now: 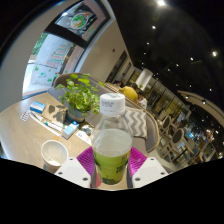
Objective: Pour water
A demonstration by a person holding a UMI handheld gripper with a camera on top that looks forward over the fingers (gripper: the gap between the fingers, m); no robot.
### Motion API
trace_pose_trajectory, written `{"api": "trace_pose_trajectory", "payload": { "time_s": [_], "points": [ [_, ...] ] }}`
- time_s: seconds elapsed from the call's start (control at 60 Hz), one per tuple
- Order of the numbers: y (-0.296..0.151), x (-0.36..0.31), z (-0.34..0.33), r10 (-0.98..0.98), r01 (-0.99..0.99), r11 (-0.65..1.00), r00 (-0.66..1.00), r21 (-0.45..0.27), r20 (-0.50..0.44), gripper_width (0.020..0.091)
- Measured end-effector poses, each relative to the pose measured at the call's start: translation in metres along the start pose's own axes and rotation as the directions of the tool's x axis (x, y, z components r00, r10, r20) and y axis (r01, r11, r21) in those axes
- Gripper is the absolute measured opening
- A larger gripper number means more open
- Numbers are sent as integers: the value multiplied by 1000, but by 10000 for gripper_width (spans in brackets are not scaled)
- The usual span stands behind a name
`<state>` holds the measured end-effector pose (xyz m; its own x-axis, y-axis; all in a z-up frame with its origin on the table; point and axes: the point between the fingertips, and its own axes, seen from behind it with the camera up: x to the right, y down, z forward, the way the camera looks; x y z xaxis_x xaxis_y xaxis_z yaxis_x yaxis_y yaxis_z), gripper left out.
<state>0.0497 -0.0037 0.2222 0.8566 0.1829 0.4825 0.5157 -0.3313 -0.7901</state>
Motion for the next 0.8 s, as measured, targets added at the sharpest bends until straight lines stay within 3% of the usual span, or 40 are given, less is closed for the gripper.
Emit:
{"api": "trace_pose_trajectory", "payload": {
  "time_s": [0.133,0.25,0.517,0.617,0.733,0.8],
  "points": [
    [31,-5,28,301,-299,953,950,-41,83,409],
    [58,-16,52,437,-433,899,891,-64,121,411],
    [116,-51,89,493,-480,870,853,-112,171,420],
    [114,-53,88,460,-460,887,869,-47,181,438],
    [113,-50,88,465,-467,884,871,-30,158,513],
    [124,-49,88,472,-466,882,872,-76,131,580]
  ]
}}
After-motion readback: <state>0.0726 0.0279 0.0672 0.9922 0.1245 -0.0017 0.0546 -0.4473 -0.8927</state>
